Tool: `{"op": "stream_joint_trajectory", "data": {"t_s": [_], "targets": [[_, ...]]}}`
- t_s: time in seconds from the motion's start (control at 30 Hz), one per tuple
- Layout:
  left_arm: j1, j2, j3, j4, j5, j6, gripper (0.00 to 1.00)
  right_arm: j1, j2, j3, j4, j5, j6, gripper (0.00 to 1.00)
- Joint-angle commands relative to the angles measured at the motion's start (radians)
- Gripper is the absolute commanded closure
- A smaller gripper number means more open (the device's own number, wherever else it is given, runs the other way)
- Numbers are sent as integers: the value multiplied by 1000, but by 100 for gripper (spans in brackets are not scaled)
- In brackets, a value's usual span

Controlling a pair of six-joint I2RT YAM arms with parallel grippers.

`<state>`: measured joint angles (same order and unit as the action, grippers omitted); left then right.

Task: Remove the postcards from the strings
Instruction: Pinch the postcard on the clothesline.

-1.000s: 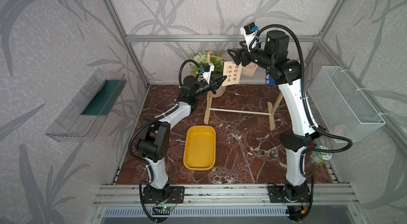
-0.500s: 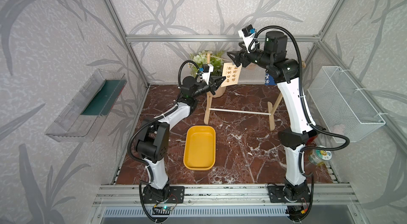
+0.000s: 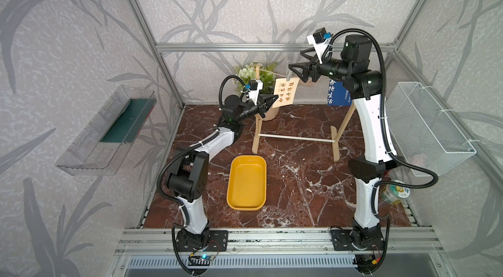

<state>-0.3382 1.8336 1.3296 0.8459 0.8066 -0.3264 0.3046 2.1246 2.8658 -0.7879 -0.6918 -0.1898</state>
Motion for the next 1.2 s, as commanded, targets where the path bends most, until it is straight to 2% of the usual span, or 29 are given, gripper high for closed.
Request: {"op": "stream_joint_trajectory", "data": {"t_s": [0.0, 0.2, 0.37, 0.53, 0.8, 0.9, 1.17], "targets": [[7, -46, -12, 42, 18, -2, 100, 2, 34, 23, 15, -80, -16, 13], [8, -40, 16, 47, 22, -11, 100, -1, 50, 23, 16, -85, -43, 9], [10, -46, 26, 40, 32, -4, 100, -21, 74, 30, 72, -110, -1, 8], [11, -55, 15, 40, 31, 4, 100, -24, 111, 36, 134, -167, 45, 11], [13, -56, 14, 38, 34, 7, 100, -23, 114, 40, 137, -172, 72, 13], [14, -49, 11, 53, 33, 2, 100, -22, 91, 40, 164, -173, 97, 16], [16, -52, 11, 76, 48, -15, 100, -22, 94, 32, 135, -187, 74, 16]]}}
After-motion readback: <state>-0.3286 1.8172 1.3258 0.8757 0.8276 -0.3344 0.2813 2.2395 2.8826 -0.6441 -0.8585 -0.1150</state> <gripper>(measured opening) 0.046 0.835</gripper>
